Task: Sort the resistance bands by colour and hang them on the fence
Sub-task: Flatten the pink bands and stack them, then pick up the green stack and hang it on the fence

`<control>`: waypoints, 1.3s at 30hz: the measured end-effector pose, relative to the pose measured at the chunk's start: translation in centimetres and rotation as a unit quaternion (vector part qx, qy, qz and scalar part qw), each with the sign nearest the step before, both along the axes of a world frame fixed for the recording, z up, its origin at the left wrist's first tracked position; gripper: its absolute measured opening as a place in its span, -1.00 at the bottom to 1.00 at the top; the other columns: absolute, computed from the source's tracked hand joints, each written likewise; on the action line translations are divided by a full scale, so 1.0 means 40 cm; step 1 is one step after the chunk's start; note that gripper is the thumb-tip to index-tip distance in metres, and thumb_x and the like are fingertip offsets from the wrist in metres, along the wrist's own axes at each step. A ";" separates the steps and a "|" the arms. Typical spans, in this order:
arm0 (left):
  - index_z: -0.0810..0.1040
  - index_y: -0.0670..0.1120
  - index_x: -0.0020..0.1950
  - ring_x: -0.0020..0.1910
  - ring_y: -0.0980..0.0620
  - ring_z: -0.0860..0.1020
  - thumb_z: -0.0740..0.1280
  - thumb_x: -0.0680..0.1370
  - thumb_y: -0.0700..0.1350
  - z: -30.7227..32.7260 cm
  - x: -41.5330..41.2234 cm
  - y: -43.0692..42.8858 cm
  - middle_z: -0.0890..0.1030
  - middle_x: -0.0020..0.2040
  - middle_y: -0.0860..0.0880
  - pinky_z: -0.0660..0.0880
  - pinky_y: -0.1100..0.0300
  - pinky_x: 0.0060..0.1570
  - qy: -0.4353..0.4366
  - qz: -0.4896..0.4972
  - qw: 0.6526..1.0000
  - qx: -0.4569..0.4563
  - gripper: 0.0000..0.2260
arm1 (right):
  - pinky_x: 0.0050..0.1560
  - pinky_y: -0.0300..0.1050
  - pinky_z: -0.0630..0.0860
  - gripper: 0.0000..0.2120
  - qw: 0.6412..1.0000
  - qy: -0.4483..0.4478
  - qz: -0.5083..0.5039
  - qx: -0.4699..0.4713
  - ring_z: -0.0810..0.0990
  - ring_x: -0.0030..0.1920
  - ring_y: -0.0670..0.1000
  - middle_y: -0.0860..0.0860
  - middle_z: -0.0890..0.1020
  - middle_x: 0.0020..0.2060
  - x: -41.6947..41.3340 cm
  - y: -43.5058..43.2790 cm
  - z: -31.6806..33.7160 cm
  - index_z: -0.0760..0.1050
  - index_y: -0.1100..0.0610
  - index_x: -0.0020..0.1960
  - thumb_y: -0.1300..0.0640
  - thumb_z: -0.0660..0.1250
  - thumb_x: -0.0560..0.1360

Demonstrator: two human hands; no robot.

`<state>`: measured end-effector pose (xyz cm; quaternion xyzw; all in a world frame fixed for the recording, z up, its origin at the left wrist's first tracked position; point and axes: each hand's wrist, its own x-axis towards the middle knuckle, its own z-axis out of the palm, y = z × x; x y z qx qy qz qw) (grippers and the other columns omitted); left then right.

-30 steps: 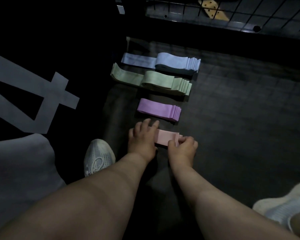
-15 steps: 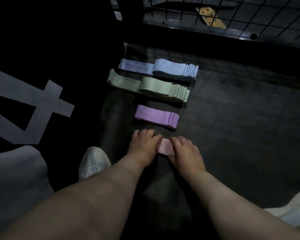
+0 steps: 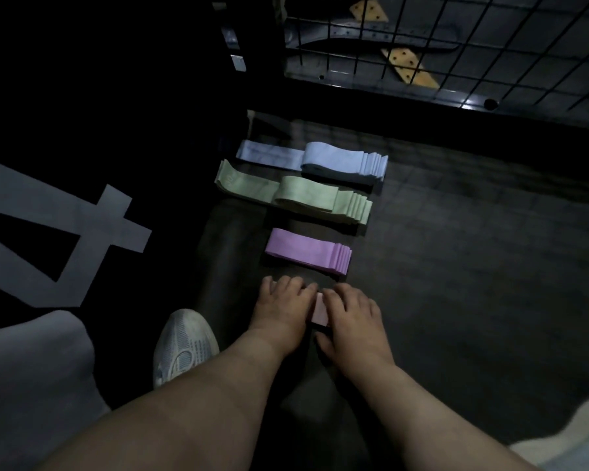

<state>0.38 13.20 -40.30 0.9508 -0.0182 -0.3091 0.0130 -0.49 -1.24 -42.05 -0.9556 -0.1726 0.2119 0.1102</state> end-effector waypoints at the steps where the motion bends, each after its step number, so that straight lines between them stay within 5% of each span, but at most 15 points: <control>1: 0.15 0.07 0.56 0.46 -0.05 0.23 0.25 0.58 0.05 0.004 0.001 0.000 0.28 0.47 -0.02 0.06 -0.06 0.46 0.002 0.000 1.000 0.002 -0.42 | 0.15 0.10 0.52 -0.30 1.000 0.002 0.001 0.004 0.58 0.18 0.16 0.11 0.57 0.20 0.002 0.002 0.004 0.52 0.07 0.26 -0.12 0.57 0.17; 16: 0.04 -0.02 0.59 0.49 -0.07 0.15 0.30 0.49 0.21 0.091 -0.009 0.033 0.17 0.52 -0.07 0.00 -0.04 0.49 -0.032 -0.012 0.999 -0.026 -0.22 | 0.32 0.24 0.33 -0.27 0.999 -0.014 -0.024 0.042 0.44 0.36 0.23 0.19 0.46 0.35 0.026 -0.003 0.091 0.44 0.16 0.35 -0.25 0.18 0.31; 21: 0.16 -0.04 0.55 0.46 -0.07 0.20 0.13 0.50 0.18 0.158 0.011 0.035 0.25 0.48 -0.06 0.02 0.01 0.45 -0.091 0.095 0.990 -0.044 -0.34 | 0.46 0.08 0.07 -0.41 1.000 0.018 -0.014 -0.007 0.13 0.54 0.10 0.10 0.21 0.53 0.083 0.001 0.176 0.29 0.09 0.46 -0.16 0.13 0.50; 24: 0.26 -0.04 0.50 0.40 -0.08 0.28 0.03 0.43 0.12 0.211 0.056 0.038 0.32 0.43 -0.07 0.08 0.03 0.40 -0.118 0.093 0.988 -0.039 -0.36 | 0.39 0.04 0.18 -0.53 0.998 0.047 0.006 -0.042 0.27 0.45 0.12 0.10 0.31 0.44 0.136 0.014 0.226 0.32 0.10 0.43 -0.06 0.15 0.58; 32: 0.48 -0.02 0.36 0.29 -0.14 0.50 0.30 0.56 -0.06 0.409 0.338 0.122 0.50 0.35 -0.11 0.42 0.07 0.22 -0.002 -0.053 0.998 0.041 -0.64 | 0.31 0.05 0.35 -0.62 0.986 0.115 0.021 -0.122 0.45 0.34 0.18 0.13 0.44 0.36 0.330 0.079 0.348 0.41 0.12 0.39 0.12 0.23 0.58; 39: 0.55 -0.02 0.26 0.16 -0.10 0.56 0.25 0.59 -0.08 0.329 0.529 0.210 0.58 0.21 -0.05 0.34 0.18 -0.07 0.061 -0.154 0.979 0.118 -0.74 | 0.21 0.04 0.42 -0.70 0.993 0.083 -0.082 -0.010 0.49 0.24 0.21 0.15 0.49 0.25 0.471 0.096 0.244 0.47 0.11 0.26 0.02 0.18 0.60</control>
